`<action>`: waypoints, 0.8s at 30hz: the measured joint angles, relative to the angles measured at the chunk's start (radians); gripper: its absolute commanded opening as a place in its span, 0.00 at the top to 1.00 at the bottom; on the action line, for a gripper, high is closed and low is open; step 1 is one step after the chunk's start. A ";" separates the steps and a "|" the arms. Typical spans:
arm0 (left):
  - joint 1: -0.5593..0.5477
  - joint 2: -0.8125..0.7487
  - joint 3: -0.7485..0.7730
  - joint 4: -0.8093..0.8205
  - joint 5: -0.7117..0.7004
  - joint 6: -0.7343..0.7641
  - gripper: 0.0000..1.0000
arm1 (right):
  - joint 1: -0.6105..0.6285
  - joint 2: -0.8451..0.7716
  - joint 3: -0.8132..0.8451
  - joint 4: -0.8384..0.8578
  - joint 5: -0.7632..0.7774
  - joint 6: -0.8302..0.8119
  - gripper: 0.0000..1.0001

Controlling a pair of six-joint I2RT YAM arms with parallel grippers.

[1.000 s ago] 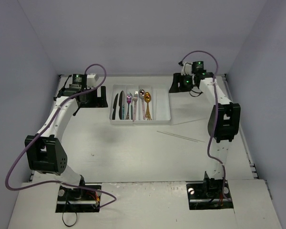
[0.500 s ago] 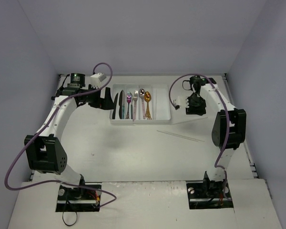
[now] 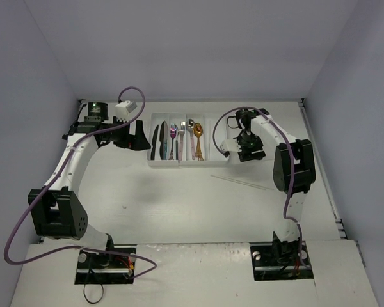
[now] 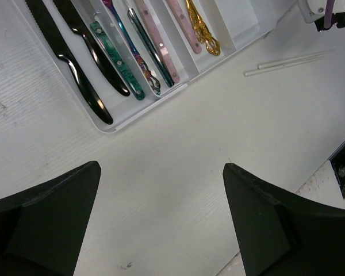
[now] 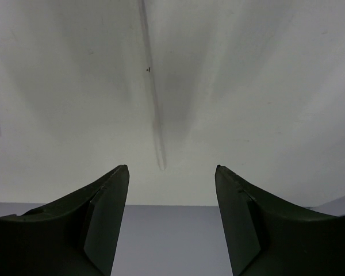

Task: Sort the eating utensils into containers

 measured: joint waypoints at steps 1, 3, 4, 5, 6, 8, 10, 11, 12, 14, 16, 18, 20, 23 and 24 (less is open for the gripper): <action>0.004 -0.003 -0.002 0.000 -0.001 0.000 0.14 | -0.001 0.000 -0.010 0.001 -0.001 0.000 0.41; 0.010 -0.008 -0.006 0.000 -0.004 0.000 0.13 | -0.006 0.000 -0.030 0.006 -0.003 0.000 0.41; 0.012 -0.008 -0.008 0.000 -0.004 0.000 0.13 | -0.008 0.000 -0.040 0.009 -0.003 0.001 0.41; 0.012 -0.008 -0.008 0.000 -0.005 0.000 0.13 | -0.012 0.000 -0.050 0.013 -0.003 0.002 0.42; 0.012 -0.008 -0.008 0.000 -0.006 0.000 0.13 | -0.016 0.000 -0.061 0.018 -0.004 0.003 0.42; 0.012 -0.008 -0.008 0.000 -0.007 -0.001 0.13 | -0.021 0.000 -0.083 0.030 -0.005 0.004 0.43; 0.012 -0.008 -0.008 0.000 -0.007 -0.002 0.13 | -0.026 0.002 -0.099 0.041 -0.007 0.009 0.43; 0.012 -0.008 -0.008 0.000 -0.007 -0.002 0.13 | -0.029 0.005 -0.103 0.045 -0.007 0.012 0.44; 0.012 -0.007 -0.008 0.000 -0.007 -0.003 0.13 | -0.031 0.009 -0.105 0.052 -0.008 0.013 0.45; 0.012 -0.007 -0.008 0.000 -0.007 -0.004 0.13 | -0.036 0.018 -0.105 0.068 -0.013 0.017 0.46; 0.012 -0.007 -0.008 0.000 -0.007 -0.004 0.13 | -0.043 0.026 -0.105 0.086 -0.016 0.019 0.47; 0.012 -0.007 -0.008 0.000 -0.008 -0.004 0.13 | -0.049 0.035 -0.106 0.104 -0.018 0.019 0.51; 0.012 -0.008 -0.008 0.000 -0.010 -0.004 0.13 | -0.057 0.038 -0.115 0.121 -0.022 0.017 0.55; 0.014 -0.009 -0.013 -0.001 -0.014 -0.004 0.13 | -0.067 0.038 -0.129 0.139 -0.028 0.009 0.64; 0.015 -0.010 -0.014 -0.001 -0.015 -0.005 0.13 | -0.071 0.038 -0.135 0.144 -0.031 0.005 0.66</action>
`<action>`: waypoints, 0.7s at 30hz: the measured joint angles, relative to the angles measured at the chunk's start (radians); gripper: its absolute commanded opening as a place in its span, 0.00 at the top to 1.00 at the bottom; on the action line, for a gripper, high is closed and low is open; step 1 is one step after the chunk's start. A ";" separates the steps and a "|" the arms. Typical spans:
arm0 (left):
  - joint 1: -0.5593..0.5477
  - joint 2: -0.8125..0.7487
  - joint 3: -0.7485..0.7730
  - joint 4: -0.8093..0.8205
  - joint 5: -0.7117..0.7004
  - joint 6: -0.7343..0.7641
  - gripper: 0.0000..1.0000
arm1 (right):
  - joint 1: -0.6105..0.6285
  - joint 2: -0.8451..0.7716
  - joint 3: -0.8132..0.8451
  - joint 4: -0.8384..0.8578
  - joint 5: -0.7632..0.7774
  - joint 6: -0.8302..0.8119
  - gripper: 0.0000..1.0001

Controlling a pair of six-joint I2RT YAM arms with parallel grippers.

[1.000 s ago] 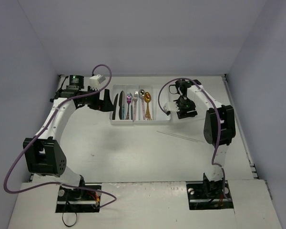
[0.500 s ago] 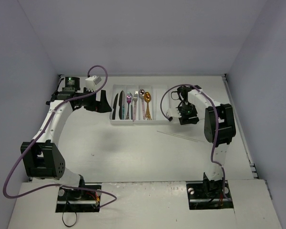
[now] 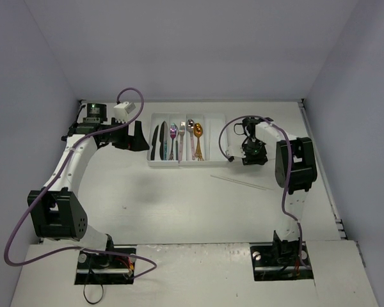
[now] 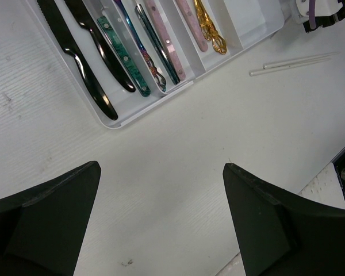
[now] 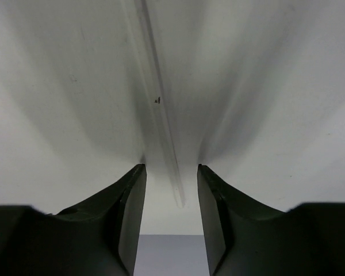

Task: Sort the eating utensils into containers

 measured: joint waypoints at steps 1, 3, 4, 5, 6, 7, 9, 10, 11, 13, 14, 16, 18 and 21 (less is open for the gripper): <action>0.002 0.000 0.000 0.000 -0.001 0.000 0.13 | -0.002 0.000 -0.007 0.004 -0.002 -0.005 0.68; 0.009 -0.002 0.000 0.000 -0.003 0.000 0.13 | -0.006 0.000 -0.022 0.013 0.000 -0.017 0.70; 0.012 -0.003 0.000 0.000 -0.003 0.000 0.14 | -0.008 -0.001 -0.028 0.014 0.005 -0.022 0.71; 0.015 -0.003 0.000 0.000 -0.004 0.000 0.14 | -0.008 -0.002 -0.031 0.014 0.008 -0.025 0.73; 0.017 -0.004 0.000 0.000 -0.004 -0.004 0.14 | -0.008 -0.005 -0.038 0.020 0.012 -0.026 0.75; 0.018 -0.004 0.000 0.000 -0.005 -0.008 0.13 | -0.008 -0.009 -0.047 0.026 0.017 -0.027 0.76; 0.020 -0.004 0.000 0.000 -0.007 -0.016 0.13 | -0.007 -0.022 -0.070 0.040 0.024 -0.029 0.86; 0.021 -0.004 0.000 0.000 -0.008 -0.019 0.14 | -0.007 -0.029 -0.083 0.047 0.026 -0.028 0.92; 0.021 -0.004 0.000 0.000 -0.008 -0.021 0.14 | -0.007 -0.038 -0.096 0.053 0.028 -0.028 0.96; 0.021 -0.004 0.000 0.000 -0.008 -0.024 0.13 | -0.007 -0.056 -0.123 0.065 0.029 -0.025 1.00; 0.021 -0.004 0.000 0.000 -0.008 -0.025 0.13 | -0.007 -0.067 -0.139 0.075 0.029 -0.024 1.00; 0.021 -0.004 0.000 0.000 -0.008 -0.028 0.13 | -0.007 -0.091 -0.173 0.087 0.028 -0.022 1.00; 0.021 -0.003 0.000 0.000 -0.008 -0.030 0.13 | -0.007 -0.119 -0.207 0.090 0.021 -0.020 1.00; 0.021 0.000 0.000 0.000 -0.009 -0.035 0.13 | -0.009 -0.168 -0.246 0.080 0.003 -0.020 1.00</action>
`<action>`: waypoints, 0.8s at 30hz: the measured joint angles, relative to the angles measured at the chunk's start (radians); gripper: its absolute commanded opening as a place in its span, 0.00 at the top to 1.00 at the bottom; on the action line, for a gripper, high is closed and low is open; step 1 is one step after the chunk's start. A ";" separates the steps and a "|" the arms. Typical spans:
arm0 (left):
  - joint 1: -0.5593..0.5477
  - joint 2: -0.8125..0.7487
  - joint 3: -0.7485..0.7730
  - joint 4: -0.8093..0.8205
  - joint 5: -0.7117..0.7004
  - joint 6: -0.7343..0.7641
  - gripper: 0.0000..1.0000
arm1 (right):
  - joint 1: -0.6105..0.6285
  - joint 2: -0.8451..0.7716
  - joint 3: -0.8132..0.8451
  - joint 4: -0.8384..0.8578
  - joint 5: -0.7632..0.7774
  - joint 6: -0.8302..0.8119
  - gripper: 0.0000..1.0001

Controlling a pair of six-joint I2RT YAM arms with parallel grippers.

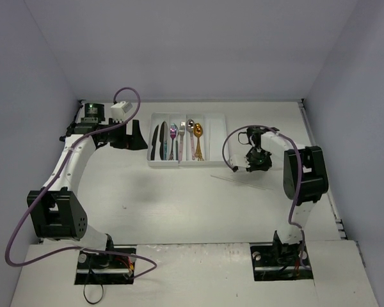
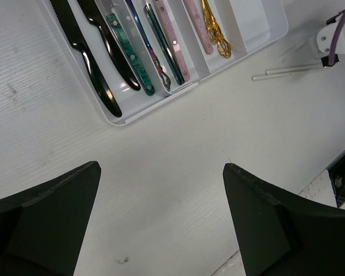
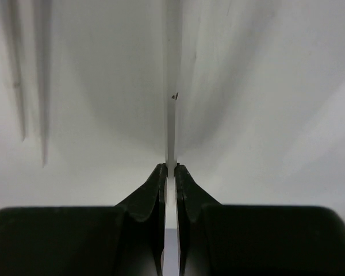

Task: Sort the eating utensils into containers

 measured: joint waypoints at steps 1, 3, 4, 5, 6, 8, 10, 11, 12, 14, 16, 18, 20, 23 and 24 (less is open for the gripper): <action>0.000 0.002 0.000 0.000 0.000 -0.001 0.13 | -0.002 -0.021 -0.006 -0.006 -0.006 0.000 1.00; 0.000 0.006 0.000 0.000 0.000 -0.005 0.14 | -0.008 -0.072 -0.010 -0.017 -0.016 0.000 1.00; 0.000 0.010 0.000 0.000 0.001 -0.008 0.13 | -0.012 -0.100 -0.007 -0.021 -0.020 0.000 1.00; 0.000 0.014 0.000 0.000 0.001 -0.010 0.13 | -0.015 -0.127 0.000 -0.029 -0.027 0.002 1.00; 0.000 0.019 0.000 0.000 0.001 -0.012 0.13 | -0.017 -0.151 0.016 -0.043 -0.040 0.009 1.00; 0.000 0.026 0.000 0.000 0.001 -0.016 0.13 | -0.019 -0.180 0.076 -0.069 -0.077 0.034 1.00; 0.000 0.030 0.000 0.000 0.001 -0.019 0.14 | -0.013 -0.190 0.152 -0.085 -0.128 0.078 1.00; 0.000 0.031 0.000 0.000 0.001 -0.020 0.13 | -0.005 -0.187 0.200 -0.095 -0.161 0.113 1.00; 0.000 0.031 0.000 0.000 0.001 -0.021 0.13 | 0.007 -0.180 0.257 -0.109 -0.196 0.155 1.00; 0.000 0.031 0.000 0.000 -0.001 -0.025 0.13 | 0.043 -0.149 0.384 -0.105 -0.279 0.266 1.00; 0.000 0.030 0.000 0.000 -0.017 -0.037 0.13 | 0.083 -0.089 0.544 -0.124 -0.368 0.398 1.00; 0.006 0.024 0.000 0.002 -0.052 -0.048 0.13 | 0.115 -0.014 0.691 -0.103 -0.465 0.551 1.00; 0.018 0.008 0.000 0.004 -0.108 -0.070 0.13 | 0.140 0.066 0.816 -0.092 -0.558 0.706 1.00; 0.034 -0.034 -0.004 0.010 -0.209 -0.098 0.13 | 0.159 0.162 0.899 -0.033 -0.671 0.955 1.00; 0.038 -0.051 -0.009 0.012 -0.242 -0.105 0.13 | 0.159 0.185 0.900 -0.012 -0.694 1.028 1.00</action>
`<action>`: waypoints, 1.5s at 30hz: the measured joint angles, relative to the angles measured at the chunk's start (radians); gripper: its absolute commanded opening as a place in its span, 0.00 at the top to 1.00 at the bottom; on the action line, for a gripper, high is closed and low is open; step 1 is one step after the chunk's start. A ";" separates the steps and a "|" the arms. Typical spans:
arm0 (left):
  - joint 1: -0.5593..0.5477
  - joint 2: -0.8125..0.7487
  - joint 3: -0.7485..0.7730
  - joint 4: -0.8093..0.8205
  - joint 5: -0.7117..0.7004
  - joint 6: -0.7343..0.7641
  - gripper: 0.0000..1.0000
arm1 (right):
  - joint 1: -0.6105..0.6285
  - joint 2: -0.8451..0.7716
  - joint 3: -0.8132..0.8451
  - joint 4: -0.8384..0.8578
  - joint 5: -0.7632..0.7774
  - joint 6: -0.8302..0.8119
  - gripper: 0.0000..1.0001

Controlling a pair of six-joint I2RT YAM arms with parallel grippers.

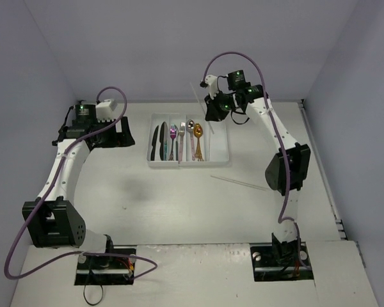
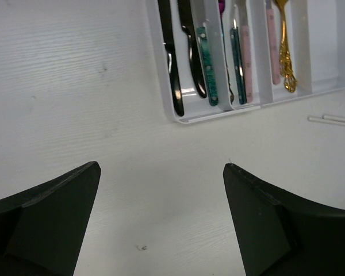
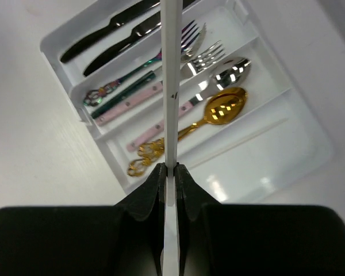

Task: Sort the eating utensils into containers

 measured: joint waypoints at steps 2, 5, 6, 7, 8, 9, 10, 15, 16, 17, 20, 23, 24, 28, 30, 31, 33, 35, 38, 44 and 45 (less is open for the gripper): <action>0.002 -0.033 -0.012 0.001 -0.060 -0.014 0.13 | -0.001 0.039 -0.020 0.047 -0.029 0.145 1.00; 0.002 -0.069 -0.029 0.002 -0.115 -0.027 0.13 | -0.002 0.084 -0.069 0.107 -0.041 0.325 1.00; 0.002 -0.076 -0.036 0.005 -0.126 -0.029 0.13 | -0.002 0.099 -0.083 0.120 -0.042 0.372 1.00; 0.002 -0.081 -0.043 0.006 -0.136 -0.031 0.13 | -0.004 0.112 -0.093 0.131 -0.041 0.414 1.00; 0.002 -0.085 -0.052 0.007 -0.144 -0.033 0.13 | -0.009 0.125 -0.099 0.140 -0.040 0.449 1.00; 0.002 -0.087 -0.059 0.007 -0.151 -0.035 0.13 | -0.011 0.135 -0.104 0.149 -0.038 0.477 1.00; 0.002 -0.088 -0.065 0.006 -0.156 -0.036 0.13 | -0.013 0.145 -0.108 0.158 -0.036 0.502 1.00; 0.004 -0.091 -0.091 0.004 -0.171 -0.036 0.13 | -0.041 0.162 -0.145 0.191 -0.024 0.584 1.00; 0.006 -0.091 -0.093 0.004 -0.172 -0.036 0.13 | -0.048 0.162 -0.153 0.195 -0.023 0.594 1.00; 0.008 -0.091 -0.096 0.005 -0.173 -0.036 0.13 | -0.055 0.162 -0.161 0.199 -0.021 0.602 1.00; 0.012 -0.091 -0.099 0.005 -0.176 -0.036 0.13 | -0.075 0.162 -0.195 0.213 -0.018 0.615 1.00; 0.013 -0.091 -0.099 0.005 -0.176 -0.036 0.13 | -0.090 0.162 -0.233 0.219 -0.017 0.621 1.00; 0.013 -0.090 -0.099 0.005 -0.176 -0.036 0.13 | -0.094 0.162 -0.247 0.222 -0.017 0.622 1.00; 0.013 -0.081 -0.099 0.007 -0.175 -0.037 0.13 | -0.102 0.161 -0.319 0.227 -0.018 0.622 0.91; 0.013 -0.071 -0.099 0.007 -0.175 -0.037 0.13 | -0.102 0.161 -0.342 0.223 -0.020 0.622 0.72; 0.013 -0.066 -0.099 0.007 -0.175 -0.037 0.13 | -0.102 0.161 -0.351 0.223 -0.021 0.621 0.65; 0.013 -0.055 -0.099 0.007 -0.175 -0.037 0.13 | -0.102 0.161 -0.359 0.224 -0.026 0.620 0.59; 0.013 -0.049 -0.099 0.007 -0.175 -0.037 0.13 | -0.105 0.161 -0.361 0.223 -0.030 0.622 0.57; 0.013 -0.048 -0.098 0.007 -0.175 -0.037 0.13 | -0.109 0.158 -0.358 0.222 -0.048 0.623 0.58; 0.013 -0.044 -0.093 0.007 -0.163 -0.037 0.13 | -0.144 0.093 -0.319 0.198 -0.083 0.552 0.66; 0.013 -0.041 -0.089 0.007 -0.159 -0.037 0.13 | -0.147 0.063 -0.319 0.181 -0.084 0.510 0.69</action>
